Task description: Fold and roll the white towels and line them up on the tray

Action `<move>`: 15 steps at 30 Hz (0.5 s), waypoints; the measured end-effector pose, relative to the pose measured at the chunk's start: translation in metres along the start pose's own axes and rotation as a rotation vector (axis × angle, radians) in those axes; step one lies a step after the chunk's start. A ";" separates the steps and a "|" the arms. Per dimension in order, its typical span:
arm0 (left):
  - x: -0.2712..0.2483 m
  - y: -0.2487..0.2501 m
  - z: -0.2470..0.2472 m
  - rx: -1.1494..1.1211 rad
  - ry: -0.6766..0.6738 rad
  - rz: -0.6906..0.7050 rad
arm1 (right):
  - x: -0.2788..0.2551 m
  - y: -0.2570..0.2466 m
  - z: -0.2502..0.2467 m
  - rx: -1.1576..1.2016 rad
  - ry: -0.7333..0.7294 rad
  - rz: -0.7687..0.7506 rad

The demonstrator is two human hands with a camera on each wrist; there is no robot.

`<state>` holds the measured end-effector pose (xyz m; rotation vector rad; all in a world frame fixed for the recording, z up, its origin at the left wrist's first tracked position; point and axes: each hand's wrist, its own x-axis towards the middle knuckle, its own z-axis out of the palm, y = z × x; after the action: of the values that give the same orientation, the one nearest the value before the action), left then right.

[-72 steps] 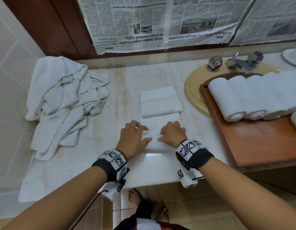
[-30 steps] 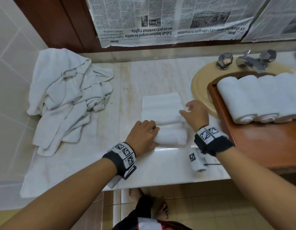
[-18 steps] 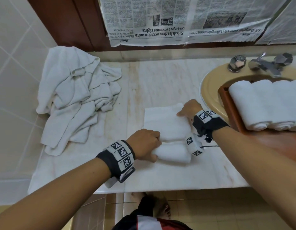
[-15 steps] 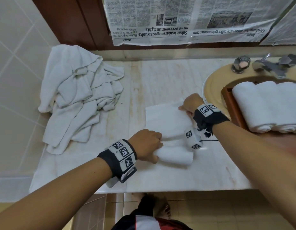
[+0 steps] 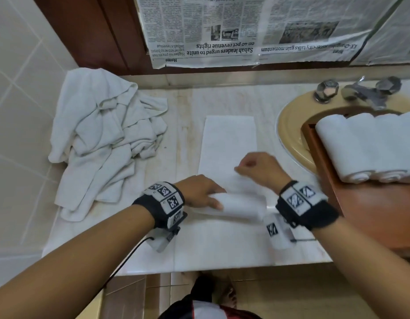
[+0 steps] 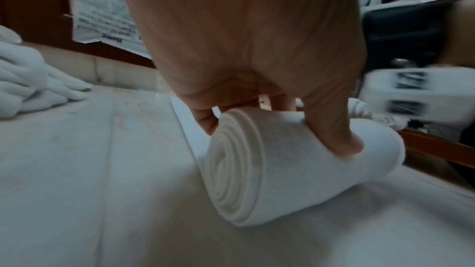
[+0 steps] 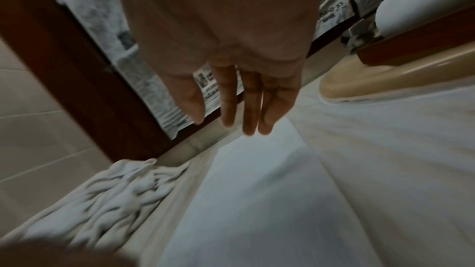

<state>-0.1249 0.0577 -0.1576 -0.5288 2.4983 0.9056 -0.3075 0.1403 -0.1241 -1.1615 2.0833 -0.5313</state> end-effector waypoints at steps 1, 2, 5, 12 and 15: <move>0.003 0.000 -0.003 -0.072 0.008 -0.042 | -0.013 0.006 0.008 -0.028 -0.072 -0.003; 0.006 0.000 -0.006 -0.125 0.019 -0.080 | -0.024 0.011 0.015 -0.091 -0.129 -0.016; 0.020 0.004 -0.011 -0.155 0.096 -0.137 | -0.039 0.029 0.031 -0.344 -0.159 -0.081; 0.022 0.005 0.005 0.052 0.579 -0.031 | -0.027 0.040 0.045 -0.468 -0.062 -0.128; 0.013 -0.003 0.033 0.337 0.653 0.114 | -0.012 0.039 0.038 -0.400 -0.142 -0.092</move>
<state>-0.1261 0.0751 -0.1886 -0.6477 3.2072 0.3536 -0.2978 0.1699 -0.1704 -1.4787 2.0739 -0.0651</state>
